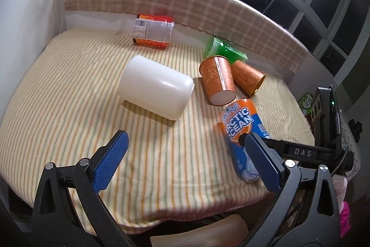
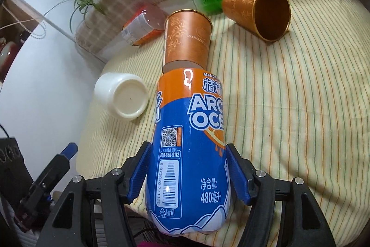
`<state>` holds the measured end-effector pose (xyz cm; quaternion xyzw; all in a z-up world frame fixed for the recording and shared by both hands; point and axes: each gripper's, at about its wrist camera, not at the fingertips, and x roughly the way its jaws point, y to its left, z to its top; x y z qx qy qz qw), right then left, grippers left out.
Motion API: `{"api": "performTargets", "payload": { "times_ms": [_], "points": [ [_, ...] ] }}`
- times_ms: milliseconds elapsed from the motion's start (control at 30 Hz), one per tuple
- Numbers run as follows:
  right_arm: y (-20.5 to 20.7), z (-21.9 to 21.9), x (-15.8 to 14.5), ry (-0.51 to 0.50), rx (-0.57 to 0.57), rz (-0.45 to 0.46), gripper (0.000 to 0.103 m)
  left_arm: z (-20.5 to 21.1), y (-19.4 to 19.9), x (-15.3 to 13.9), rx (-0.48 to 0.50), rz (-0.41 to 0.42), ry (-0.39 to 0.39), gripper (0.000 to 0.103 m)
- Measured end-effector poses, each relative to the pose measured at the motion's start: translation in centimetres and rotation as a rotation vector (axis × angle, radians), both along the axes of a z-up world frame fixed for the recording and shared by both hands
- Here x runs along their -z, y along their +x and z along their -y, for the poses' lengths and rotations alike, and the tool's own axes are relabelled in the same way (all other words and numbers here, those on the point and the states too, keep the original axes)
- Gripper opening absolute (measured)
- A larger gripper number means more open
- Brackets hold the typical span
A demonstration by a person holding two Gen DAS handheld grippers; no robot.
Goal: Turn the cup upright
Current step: 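Lift the soda bottle with the right gripper and rotate it upright, then grasp the upright soda bottle with the left gripper beside the right gripper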
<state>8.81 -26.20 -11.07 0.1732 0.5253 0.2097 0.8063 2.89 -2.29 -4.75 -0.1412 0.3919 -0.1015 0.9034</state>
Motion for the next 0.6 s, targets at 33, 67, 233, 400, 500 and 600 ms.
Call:
{"api": "performTargets", "payload": {
  "times_ms": [33,67,233,400,500,600],
  "points": [
    [-0.1,0.1,-0.2,0.001,-0.005,0.009,0.077,0.0,0.1,0.0,0.003,-0.004,-0.003,0.102],
    [-0.2,0.3,-0.5,0.006,-0.006,0.022,0.08,0.2,0.3,-0.1,0.007,-0.01,-0.006,0.102],
    [-1.8,2.7,-2.2,0.035,0.031,0.096,0.087,1.7,1.4,-0.2,0.059,-0.049,-0.064,0.102],
    [-3.6,5.9,-2.7,0.013,0.116,0.131,0.087,4.0,2.8,0.2,0.13,-0.111,-0.162,0.102],
    [-4.1,8.0,-2.2,-0.005,0.178,0.122,0.087,5.5,3.4,0.2,0.134,-0.119,-0.166,0.102],
    [-4.2,10.2,-1.5,0.027,0.235,0.096,0.087,6.6,4.1,0.5,0.14,-0.141,-0.18,0.102]
  ]
}}
